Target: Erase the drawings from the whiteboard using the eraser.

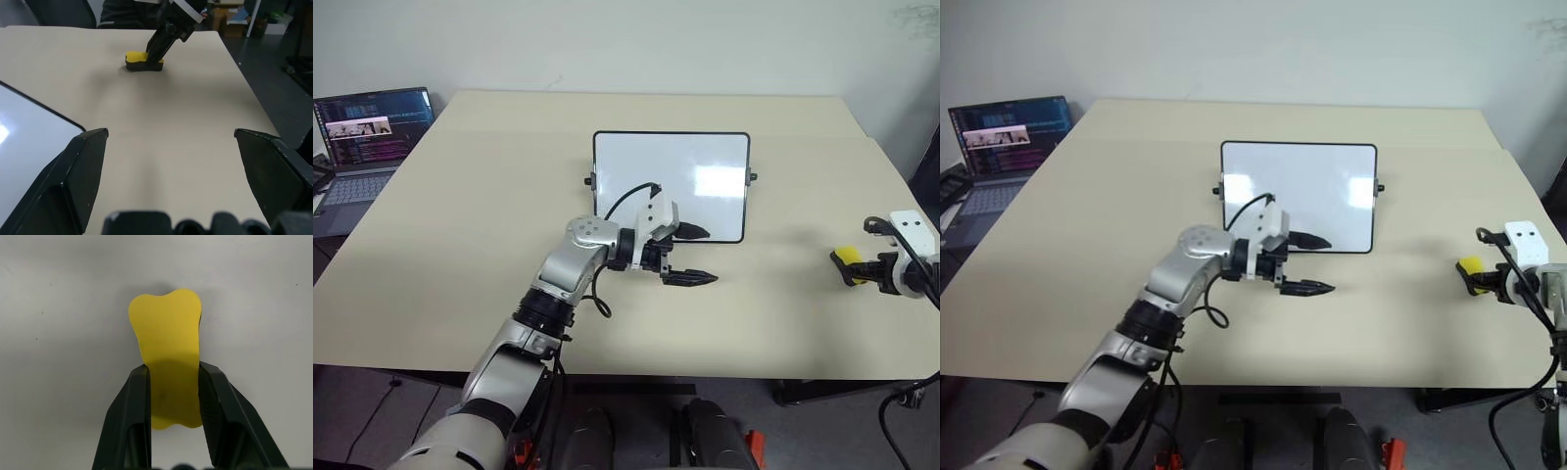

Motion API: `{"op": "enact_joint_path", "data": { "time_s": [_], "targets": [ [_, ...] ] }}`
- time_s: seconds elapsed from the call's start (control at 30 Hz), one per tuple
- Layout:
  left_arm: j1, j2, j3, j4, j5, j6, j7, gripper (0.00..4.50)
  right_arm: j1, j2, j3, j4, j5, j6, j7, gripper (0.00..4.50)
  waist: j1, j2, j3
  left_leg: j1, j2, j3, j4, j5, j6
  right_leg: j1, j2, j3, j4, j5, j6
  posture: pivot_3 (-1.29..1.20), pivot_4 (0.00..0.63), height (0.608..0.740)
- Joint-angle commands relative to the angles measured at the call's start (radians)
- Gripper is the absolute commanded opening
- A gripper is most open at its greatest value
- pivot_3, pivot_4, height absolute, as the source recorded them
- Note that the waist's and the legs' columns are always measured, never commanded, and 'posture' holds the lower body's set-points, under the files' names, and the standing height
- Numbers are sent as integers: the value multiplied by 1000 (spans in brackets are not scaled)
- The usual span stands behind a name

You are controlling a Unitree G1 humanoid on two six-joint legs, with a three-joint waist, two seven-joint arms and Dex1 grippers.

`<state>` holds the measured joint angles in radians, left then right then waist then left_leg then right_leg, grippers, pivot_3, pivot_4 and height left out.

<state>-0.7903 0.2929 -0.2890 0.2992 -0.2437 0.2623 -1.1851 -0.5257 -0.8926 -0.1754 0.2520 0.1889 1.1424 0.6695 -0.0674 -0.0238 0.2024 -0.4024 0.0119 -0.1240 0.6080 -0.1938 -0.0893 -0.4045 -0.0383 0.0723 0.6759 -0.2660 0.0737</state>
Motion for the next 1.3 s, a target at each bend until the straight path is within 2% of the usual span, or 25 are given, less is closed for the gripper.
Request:
{"op": "enact_joint_path", "data": {
  "time_s": [0.03,0.23,0.43,0.57,0.67,0.73,0.87,0.93,1.07,1.3],
  "targets": [
    [-10,14,29,-34,-2,-8,9,4500,-30,-3,-6,5,10,-4,-13,2270,1,0,0,0,0,0,0,0,0,0,0,0,0,0,0,0,150,740],
    [-3,28,32,-43,-6,-4,20,4500,-61,-3,4,26,15,-1,-16,4470,1,0,0,0,0,0,0,0,0,0,0,0,0,0,0,0,150,740],
    [-4,65,72,-63,-20,8,35,4500,-82,-32,-34,-25,37,22,-20,4490,1,0,0,0,0,0,0,0,0,0,0,0,0,0,0,0,150,740],
    [10,133,183,-117,-64,38,84,4500,-144,-38,-98,-135,63,21,-60,4490,-7,2,1,0,0,0,0,0,0,0,0,0,0,0,0,0,150,740],
    [24,164,293,-123,-73,17,187,4500,-186,89,-159,-204,89,-95,-141,4490,-17,2,1,0,1,0,-1,0,0,0,0,0,0,0,0,0,150,740],
    [26,176,358,-100,-63,-5,270,4500,-159,177,-174,-228,75,-215,-201,4490,-18,-1,0,1,1,-1,-1,0,0,0,1,0,0,0,0,0,150,740],
    [-2,180,455,9,-7,-96,470,4500,-121,282,-166,-173,24,-390,-306,4490,-9,-1,0,0,0,-1,0,0,0,1,0,0,0,0,0,0,150,740],
    [-8,172,503,62,9,-149,578,4500,-120,378,-203,-124,18,-558,-401,4490,-5,-1,0,0,0,-1,0,0,0,0,0,0,0,1,-1,0,150,740],
    [12,157,527,129,35,-227,682,4500,-96,485,-220,-75,13,-760,-489,4490,-2,-1,0,0,0,-1,-1,0,0,0,0,-1,1,3,-5,0,150,740],
    [72,86,558,139,19,-321,789,4500,-22,600,-150,-37,-3,-961,-508,4490,7,-1,0,1,0,-1,-2,0,0,0,0,-1,2,4,-5,0,150,740]
  ]
}}
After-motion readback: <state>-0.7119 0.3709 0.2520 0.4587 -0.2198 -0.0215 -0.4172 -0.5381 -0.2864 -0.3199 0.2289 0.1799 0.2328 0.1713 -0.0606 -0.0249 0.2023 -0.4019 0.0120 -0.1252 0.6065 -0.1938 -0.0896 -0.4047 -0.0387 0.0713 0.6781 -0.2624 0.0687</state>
